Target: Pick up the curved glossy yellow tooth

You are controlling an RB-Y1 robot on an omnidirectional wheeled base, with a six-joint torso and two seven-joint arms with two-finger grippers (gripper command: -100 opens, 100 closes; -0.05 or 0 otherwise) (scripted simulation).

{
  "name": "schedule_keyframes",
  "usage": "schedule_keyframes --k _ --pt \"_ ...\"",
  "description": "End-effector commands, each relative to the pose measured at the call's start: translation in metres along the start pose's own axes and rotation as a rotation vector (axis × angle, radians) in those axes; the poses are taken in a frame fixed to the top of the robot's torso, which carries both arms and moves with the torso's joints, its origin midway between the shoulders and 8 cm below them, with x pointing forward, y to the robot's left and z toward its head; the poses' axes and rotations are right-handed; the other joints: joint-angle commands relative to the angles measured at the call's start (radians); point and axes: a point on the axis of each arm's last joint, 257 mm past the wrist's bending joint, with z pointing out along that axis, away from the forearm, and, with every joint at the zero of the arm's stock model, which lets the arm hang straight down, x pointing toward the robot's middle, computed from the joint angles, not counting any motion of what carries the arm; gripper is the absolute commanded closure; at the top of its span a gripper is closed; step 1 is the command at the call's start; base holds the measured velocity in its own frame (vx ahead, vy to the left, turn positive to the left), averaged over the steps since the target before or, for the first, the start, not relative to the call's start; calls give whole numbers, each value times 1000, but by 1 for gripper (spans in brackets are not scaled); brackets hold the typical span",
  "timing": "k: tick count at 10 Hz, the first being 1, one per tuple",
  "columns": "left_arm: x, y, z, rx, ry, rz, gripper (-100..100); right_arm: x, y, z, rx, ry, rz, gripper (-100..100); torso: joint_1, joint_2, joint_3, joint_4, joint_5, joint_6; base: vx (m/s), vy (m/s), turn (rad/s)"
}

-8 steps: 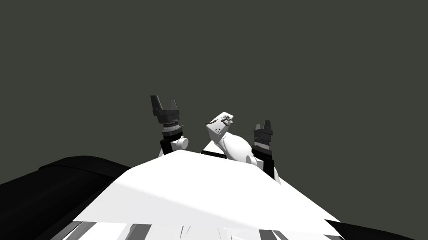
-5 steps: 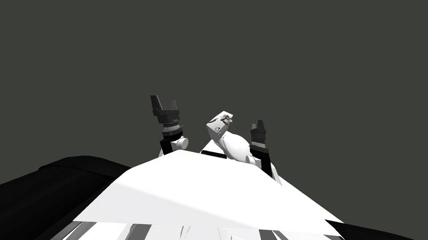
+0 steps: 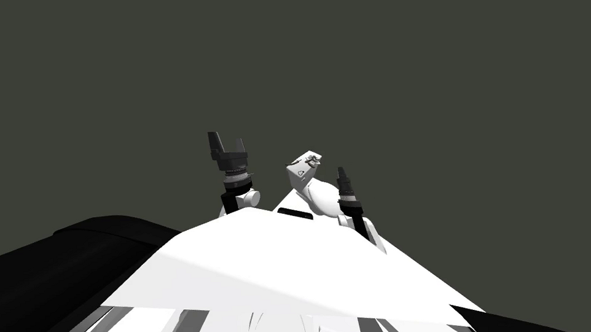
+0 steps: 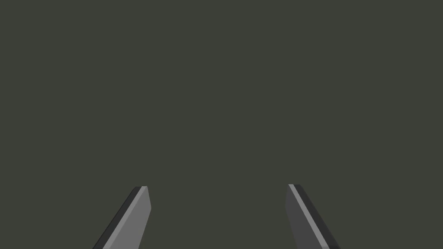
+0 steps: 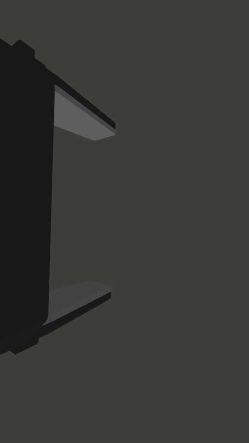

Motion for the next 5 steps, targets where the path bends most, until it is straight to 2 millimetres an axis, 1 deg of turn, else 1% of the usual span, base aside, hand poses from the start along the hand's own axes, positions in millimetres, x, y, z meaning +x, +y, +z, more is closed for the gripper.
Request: schedule_keyframes --k 1,2,3,4,5 --pt "0 0 0 0 0 0 0 11 -2 -2 -2 37 -36 -100 0 0 0 0 0 0 -164 -34 25" --pt "0 0 0 0 0 0 0 29 -9 -3 -6 102 -85 -100 -1 1 1 0 0 0 -140 -27 35" --pt "0 0 0 0 0 0 0 30 -9 -3 -8 106 -95 -100 -1 0 0 0 0 0 -101 -27 32" --pt "0 0 0 0 0 0 0 48 -17 -6 -12 174 -147 -100 -1 -3 -1 0 0 0 -90 -16 37" --pt "0 0 0 0 0 0 0 49 -17 -6 -14 179 -159 -100 0 -4 -2 -1 0 0 -72 -22 22"
